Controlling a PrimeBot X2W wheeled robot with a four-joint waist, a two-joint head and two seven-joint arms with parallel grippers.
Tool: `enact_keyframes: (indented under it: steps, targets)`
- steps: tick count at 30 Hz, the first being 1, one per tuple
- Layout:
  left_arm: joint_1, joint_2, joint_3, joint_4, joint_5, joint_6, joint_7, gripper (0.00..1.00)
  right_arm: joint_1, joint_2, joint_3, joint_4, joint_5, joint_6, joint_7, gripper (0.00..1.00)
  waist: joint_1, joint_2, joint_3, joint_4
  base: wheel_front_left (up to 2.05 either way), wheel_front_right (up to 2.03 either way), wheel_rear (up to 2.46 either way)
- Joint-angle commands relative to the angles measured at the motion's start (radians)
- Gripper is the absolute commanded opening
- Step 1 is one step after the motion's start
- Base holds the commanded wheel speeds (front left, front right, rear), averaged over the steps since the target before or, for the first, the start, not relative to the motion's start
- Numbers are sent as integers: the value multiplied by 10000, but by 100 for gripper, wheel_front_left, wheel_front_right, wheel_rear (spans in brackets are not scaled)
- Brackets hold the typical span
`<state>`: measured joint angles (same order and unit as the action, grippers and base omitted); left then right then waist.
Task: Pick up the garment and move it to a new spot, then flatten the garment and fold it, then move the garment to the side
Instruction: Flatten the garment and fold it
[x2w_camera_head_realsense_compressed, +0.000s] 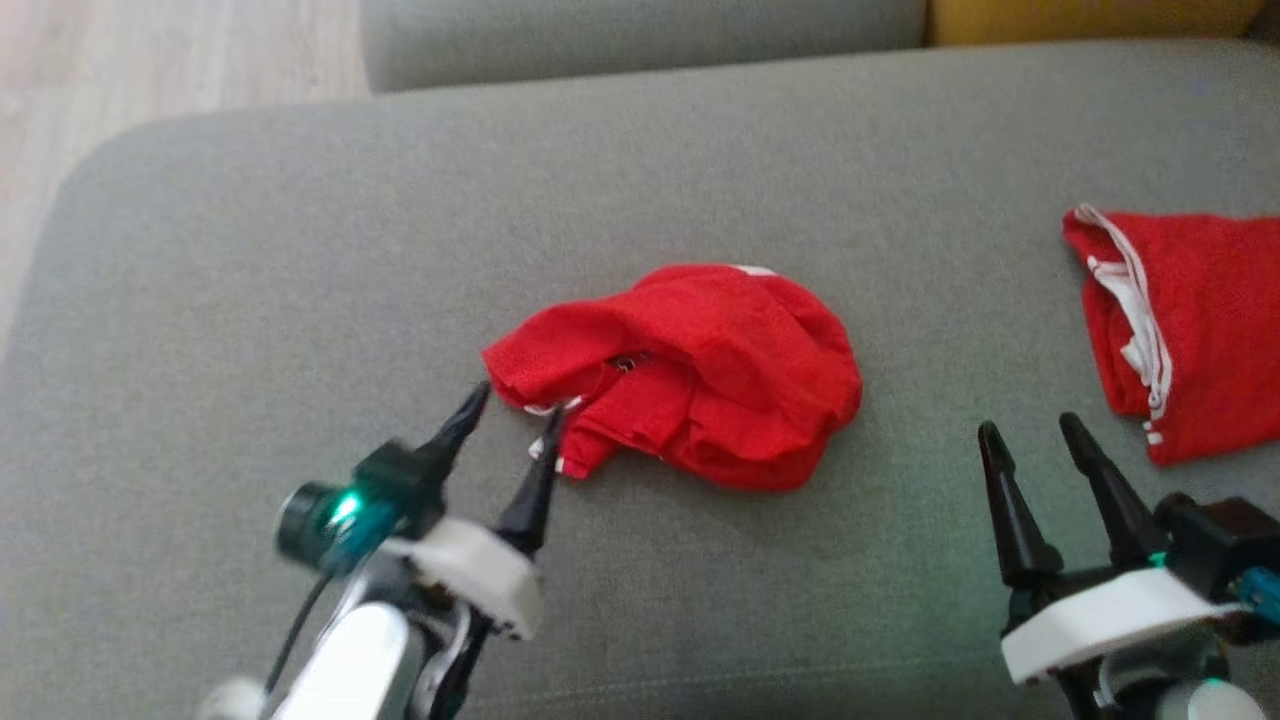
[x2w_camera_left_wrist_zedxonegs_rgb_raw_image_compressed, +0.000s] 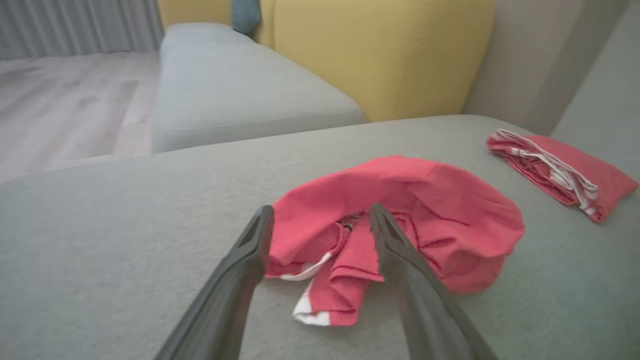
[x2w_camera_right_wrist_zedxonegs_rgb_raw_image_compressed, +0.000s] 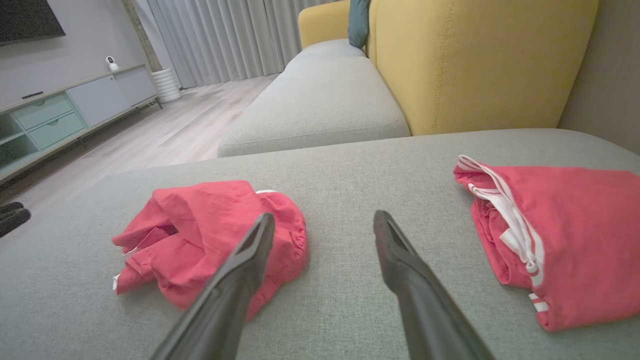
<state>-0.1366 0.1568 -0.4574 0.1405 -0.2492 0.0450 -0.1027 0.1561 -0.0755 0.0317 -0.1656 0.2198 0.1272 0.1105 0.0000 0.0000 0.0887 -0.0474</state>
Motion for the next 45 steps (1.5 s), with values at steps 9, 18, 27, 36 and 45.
enact_keyframes:
  steps: [9, 18, 27, 36, 45]
  targets:
    - [-2167, -405, -33, 1605, -427, -619, 1470, 100, -1110, -208, 387, -76, 194, 35, -404, 100, 0, 0, 1319, -690, 0, 0, 0]
    - [-3108, -542, 238, 2791, -1045, -824, 2127, 47, -1414, -171, 469, 235, 283, 35, -666, 100, 0, 0, 1622, -967, 0, 0, 0]
    - [-3707, -207, 350, 2606, -701, -655, 1284, 0, -1508, -112, 432, 491, 363, 35, -814, 100, 0, 0, 1500, -1044, 0, 0, 0]
    - [-4207, 209, 85, 815, 6, -567, 478, 0, -1372, -63, 268, 530, 410, 35, -809, 100, 0, 0, 1171, -832, 0, 0, 0]
    - [-2067, 1386, -1357, -2012, 668, -938, 1867, 0, -1142, -8, 17, 359, 428, 35, -725, 100, 0, 0, 1091, -217, 0, 0, 0]
